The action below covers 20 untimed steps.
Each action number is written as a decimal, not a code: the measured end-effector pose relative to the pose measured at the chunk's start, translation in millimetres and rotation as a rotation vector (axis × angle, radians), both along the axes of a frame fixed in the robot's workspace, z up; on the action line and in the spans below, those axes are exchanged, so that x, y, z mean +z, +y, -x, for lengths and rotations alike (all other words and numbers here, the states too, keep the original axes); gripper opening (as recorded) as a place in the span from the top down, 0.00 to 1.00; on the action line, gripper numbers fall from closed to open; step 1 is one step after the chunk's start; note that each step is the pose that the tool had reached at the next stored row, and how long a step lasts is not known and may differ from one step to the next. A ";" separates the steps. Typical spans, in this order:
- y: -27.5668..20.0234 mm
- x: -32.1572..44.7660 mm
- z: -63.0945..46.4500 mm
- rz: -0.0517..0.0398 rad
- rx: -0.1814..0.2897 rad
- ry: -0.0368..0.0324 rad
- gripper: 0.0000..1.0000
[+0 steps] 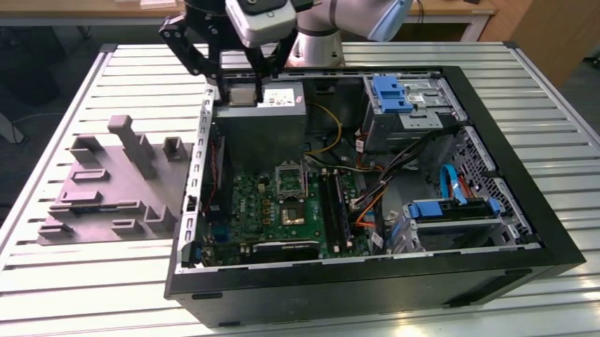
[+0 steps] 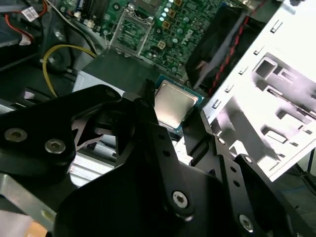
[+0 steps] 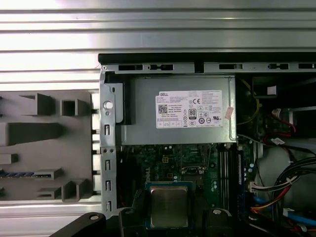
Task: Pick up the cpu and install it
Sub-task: 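Pick up the cpu and move it towards the insertion slot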
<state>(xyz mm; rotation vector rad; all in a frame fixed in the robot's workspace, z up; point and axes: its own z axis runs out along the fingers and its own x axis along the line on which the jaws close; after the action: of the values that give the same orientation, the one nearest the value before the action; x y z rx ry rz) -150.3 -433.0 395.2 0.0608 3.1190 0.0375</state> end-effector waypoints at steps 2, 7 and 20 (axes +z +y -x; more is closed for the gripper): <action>0.0 -0.1 -6.5 0.0000 0.000 0.0001 0.53; 0.0 -0.3 -19.6 0.0000 0.000 0.0001 0.53; 0.0 -1.5 -57.1 -0.0001 0.000 0.0000 0.53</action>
<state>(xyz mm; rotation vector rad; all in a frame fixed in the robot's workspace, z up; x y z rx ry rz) -93.2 -433.0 393.7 0.0605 3.1191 0.0376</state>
